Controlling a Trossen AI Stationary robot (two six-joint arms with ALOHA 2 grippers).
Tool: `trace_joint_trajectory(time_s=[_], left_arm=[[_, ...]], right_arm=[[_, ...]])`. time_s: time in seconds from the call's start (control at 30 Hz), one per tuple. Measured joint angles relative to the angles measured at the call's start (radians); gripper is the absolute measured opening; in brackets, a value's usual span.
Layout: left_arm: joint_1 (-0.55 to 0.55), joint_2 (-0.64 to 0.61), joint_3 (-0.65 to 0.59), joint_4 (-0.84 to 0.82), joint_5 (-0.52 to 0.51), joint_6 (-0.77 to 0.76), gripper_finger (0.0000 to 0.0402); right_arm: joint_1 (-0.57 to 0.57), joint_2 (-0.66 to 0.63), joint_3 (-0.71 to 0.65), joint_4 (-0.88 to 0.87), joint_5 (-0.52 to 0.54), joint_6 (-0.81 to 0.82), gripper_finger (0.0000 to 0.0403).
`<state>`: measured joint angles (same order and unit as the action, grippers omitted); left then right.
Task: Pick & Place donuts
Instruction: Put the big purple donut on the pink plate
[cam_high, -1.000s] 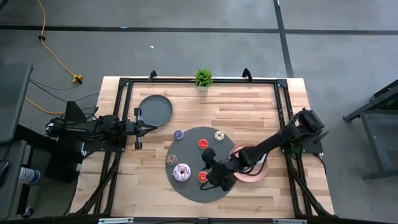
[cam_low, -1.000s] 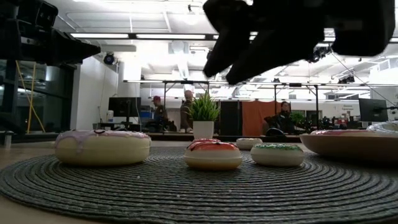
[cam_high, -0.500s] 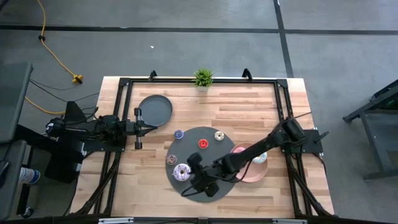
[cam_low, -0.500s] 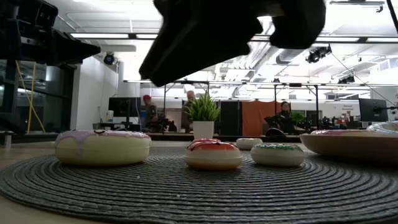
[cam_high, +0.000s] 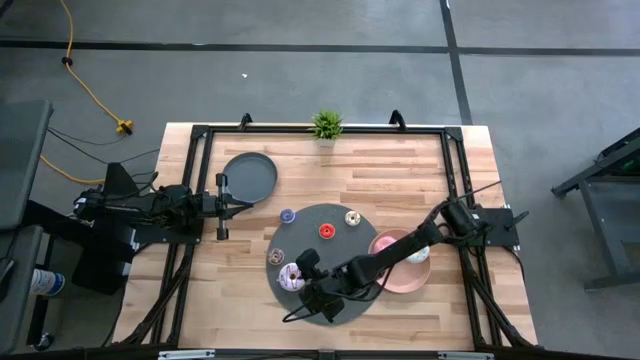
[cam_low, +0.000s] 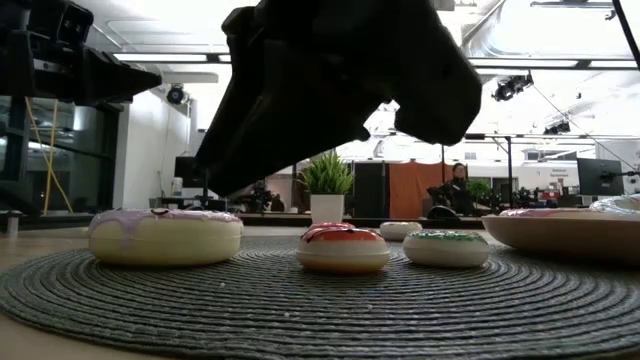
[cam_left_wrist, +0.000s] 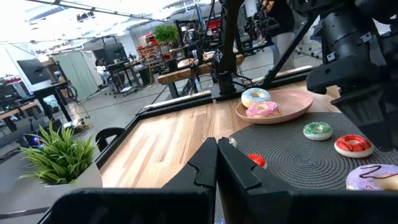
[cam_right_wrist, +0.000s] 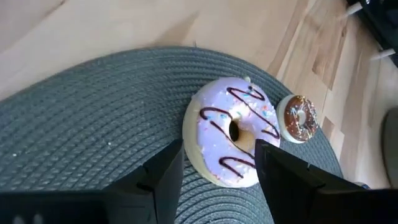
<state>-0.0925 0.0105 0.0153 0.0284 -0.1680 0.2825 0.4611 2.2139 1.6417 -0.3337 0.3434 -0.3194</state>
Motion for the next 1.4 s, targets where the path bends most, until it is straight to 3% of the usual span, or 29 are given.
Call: trace_joint_trajectory(time_s=[0.3,0.53,1.0,1.4], left_arm=[[0.000,0.000,0.000,0.000,0.000,0.000,0.0000],[0.000,0.000,0.000,0.000,0.001,0.000,0.0000],[0.000,0.000,0.000,0.000,0.001,0.000,0.0000],[0.000,0.000,0.000,0.000,0.000,0.000,0.0000]], right_arm=[[0.018,0.016,-0.001,0.006,-0.013,-0.005,0.0218],[0.023,0.030,-0.002,0.053,0.051,-0.005,0.0234],[0.032,0.082,-0.001,0.109,0.156,-0.001,0.0237],[0.018,0.081,-0.001,0.106,0.137,-0.022,0.0236]])
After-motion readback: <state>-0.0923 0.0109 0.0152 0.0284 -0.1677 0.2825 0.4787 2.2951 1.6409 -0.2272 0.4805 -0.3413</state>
